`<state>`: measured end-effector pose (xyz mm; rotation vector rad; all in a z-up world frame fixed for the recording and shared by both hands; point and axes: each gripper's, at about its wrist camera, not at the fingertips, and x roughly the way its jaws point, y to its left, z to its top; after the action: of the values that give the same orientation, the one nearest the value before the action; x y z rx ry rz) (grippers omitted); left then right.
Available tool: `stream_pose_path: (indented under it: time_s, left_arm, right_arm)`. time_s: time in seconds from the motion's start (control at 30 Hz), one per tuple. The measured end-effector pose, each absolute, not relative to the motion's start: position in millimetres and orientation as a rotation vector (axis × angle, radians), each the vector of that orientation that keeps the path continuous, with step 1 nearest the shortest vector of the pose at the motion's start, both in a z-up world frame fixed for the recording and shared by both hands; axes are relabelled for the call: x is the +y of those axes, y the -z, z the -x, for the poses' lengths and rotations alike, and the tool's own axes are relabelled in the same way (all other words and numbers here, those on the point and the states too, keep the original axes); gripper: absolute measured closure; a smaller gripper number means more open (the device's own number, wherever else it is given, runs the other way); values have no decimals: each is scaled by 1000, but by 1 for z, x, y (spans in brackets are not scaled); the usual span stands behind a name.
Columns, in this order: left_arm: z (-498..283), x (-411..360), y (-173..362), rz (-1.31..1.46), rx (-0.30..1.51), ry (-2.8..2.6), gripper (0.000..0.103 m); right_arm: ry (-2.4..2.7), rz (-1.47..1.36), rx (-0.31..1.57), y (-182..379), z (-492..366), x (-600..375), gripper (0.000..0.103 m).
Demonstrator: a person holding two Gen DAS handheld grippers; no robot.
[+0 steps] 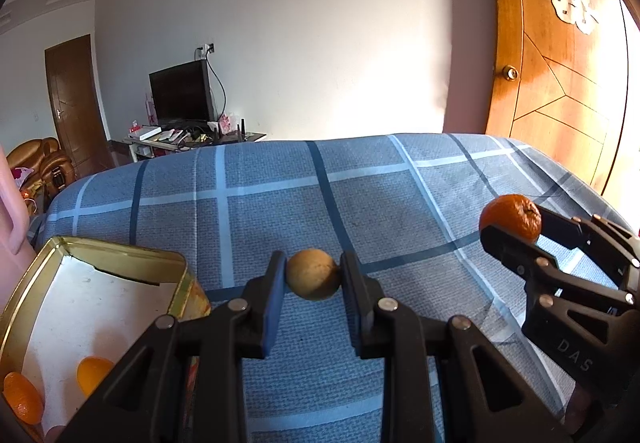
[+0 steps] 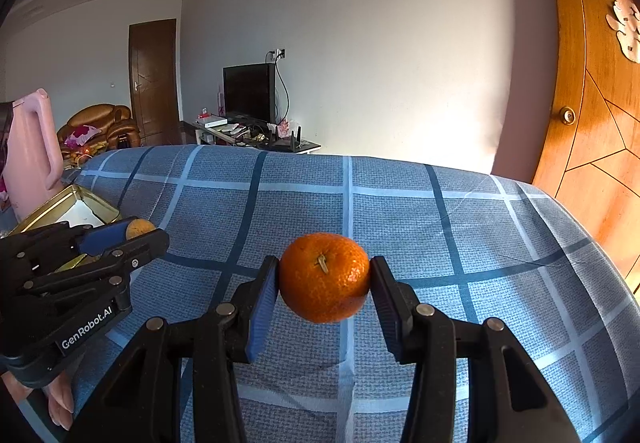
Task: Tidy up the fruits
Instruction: 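Lift the tan fruit with the left tool while the right tool lifts the mandarin, then carry the tan fruit and mandarin in both tools over the gold tray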
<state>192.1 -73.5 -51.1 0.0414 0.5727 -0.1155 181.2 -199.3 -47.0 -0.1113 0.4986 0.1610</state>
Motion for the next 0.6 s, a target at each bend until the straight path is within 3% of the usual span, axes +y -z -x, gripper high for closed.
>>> stream_pose_path:
  time_s: [0.6]
  left_arm:
    - [-176, -71, 46, -42, 508, 90, 74]
  right_arm:
    - [-158, 103, 403, 40, -159, -200, 55]
